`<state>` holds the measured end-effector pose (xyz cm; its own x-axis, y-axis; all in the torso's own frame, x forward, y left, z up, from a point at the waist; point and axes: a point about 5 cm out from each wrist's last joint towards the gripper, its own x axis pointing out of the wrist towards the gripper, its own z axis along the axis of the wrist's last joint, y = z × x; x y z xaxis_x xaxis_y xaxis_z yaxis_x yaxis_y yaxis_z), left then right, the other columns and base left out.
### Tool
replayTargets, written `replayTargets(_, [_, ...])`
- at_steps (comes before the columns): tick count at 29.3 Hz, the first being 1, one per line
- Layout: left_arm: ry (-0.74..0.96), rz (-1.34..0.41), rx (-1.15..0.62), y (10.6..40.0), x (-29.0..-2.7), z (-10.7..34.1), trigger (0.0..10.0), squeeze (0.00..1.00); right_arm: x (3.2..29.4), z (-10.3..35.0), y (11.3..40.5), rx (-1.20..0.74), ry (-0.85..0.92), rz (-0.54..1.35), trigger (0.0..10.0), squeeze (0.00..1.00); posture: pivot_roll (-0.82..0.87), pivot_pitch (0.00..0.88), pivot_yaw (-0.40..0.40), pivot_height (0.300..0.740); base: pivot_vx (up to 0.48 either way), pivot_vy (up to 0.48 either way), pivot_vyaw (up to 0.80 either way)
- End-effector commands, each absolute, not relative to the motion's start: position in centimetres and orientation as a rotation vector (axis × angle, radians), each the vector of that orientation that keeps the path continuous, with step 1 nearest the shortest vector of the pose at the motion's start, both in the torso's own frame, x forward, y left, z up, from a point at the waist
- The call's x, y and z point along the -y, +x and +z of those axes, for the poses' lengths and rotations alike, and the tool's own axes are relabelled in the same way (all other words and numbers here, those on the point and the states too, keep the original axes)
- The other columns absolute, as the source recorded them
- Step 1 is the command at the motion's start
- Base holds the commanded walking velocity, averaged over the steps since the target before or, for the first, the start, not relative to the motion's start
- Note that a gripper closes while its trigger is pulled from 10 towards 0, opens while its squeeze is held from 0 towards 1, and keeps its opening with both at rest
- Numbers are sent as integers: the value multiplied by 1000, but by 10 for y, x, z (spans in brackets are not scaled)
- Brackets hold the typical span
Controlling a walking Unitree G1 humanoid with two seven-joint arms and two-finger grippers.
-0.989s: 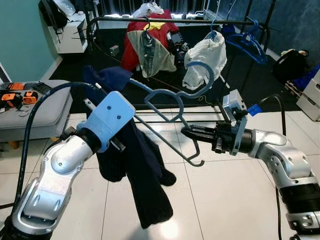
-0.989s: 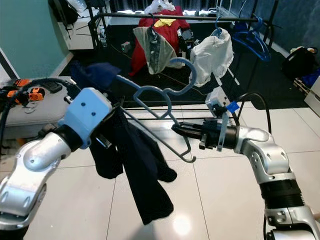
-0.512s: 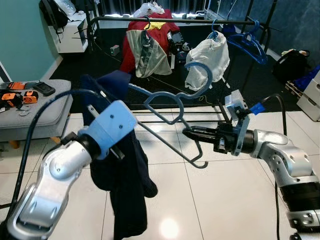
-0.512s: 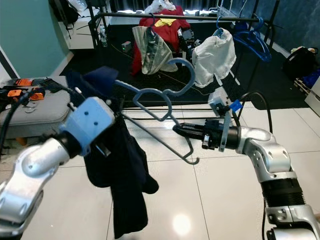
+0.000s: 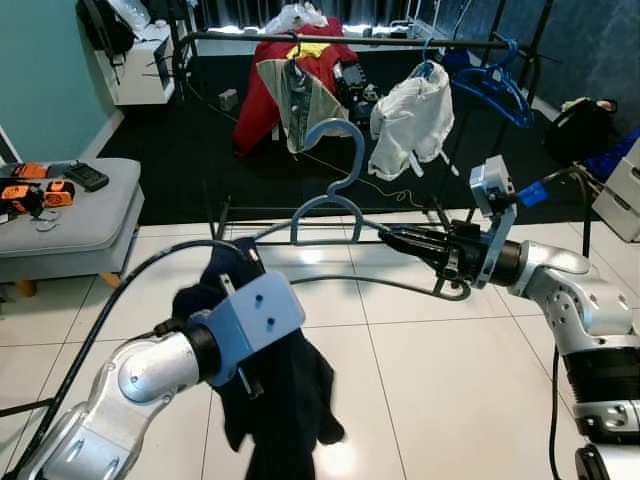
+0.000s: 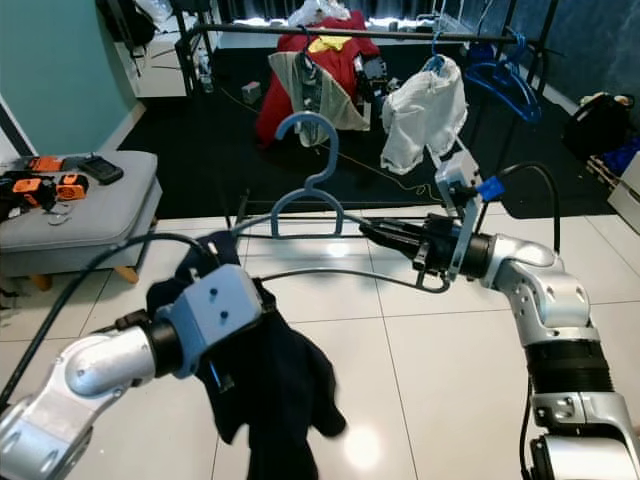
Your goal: Hang hanger
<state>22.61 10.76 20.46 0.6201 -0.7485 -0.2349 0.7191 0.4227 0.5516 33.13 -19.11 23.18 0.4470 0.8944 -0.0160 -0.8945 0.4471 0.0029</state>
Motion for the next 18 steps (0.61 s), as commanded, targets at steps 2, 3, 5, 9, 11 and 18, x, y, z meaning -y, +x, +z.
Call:
replayTargets(2, [628, -1148, 127, 201, -82, 209, 39, 0, 167, 235, 335, 24, 0, 1176, 10000, 0, -36, 80, -10, 740, 0, 0, 0])
replayTargets(3, [628, -1148, 127, 201, -82, 209, 39, 0, 167, 235, 335, 24, 0, 1176, 10000, 0, -36, 80, -10, 740, 0, 0, 0])
replayTargets(5, [634, -1145, 121, 202, -83, 209, 78, 0, 167, 235, 336, 30, 3, 1166, 10000, 0, -35, 79, -9, 740, 0, 0, 0])
replayTargets(9, [653, -1122, 114, 204, -86, 209, 588, 0, 168, 237, 339, 56, 16, 1130, 10000, 0, -34, 79, -9, 740, 0, 0, 0])
replayTargets(11, [670, -1077, 122, 209, -88, 210, 1843, 0, 167, 245, 342, 127, 86, 1097, 10000, 0, -33, 78, -5, 740, 0, 0, 0])
replayTargets(18, [688, -986, 170, 221, -88, 213, 3098, 0, 159, 269, 335, 349, 403, 1117, 10000, 0, -33, 73, 1, 740, 0, 0, 0])
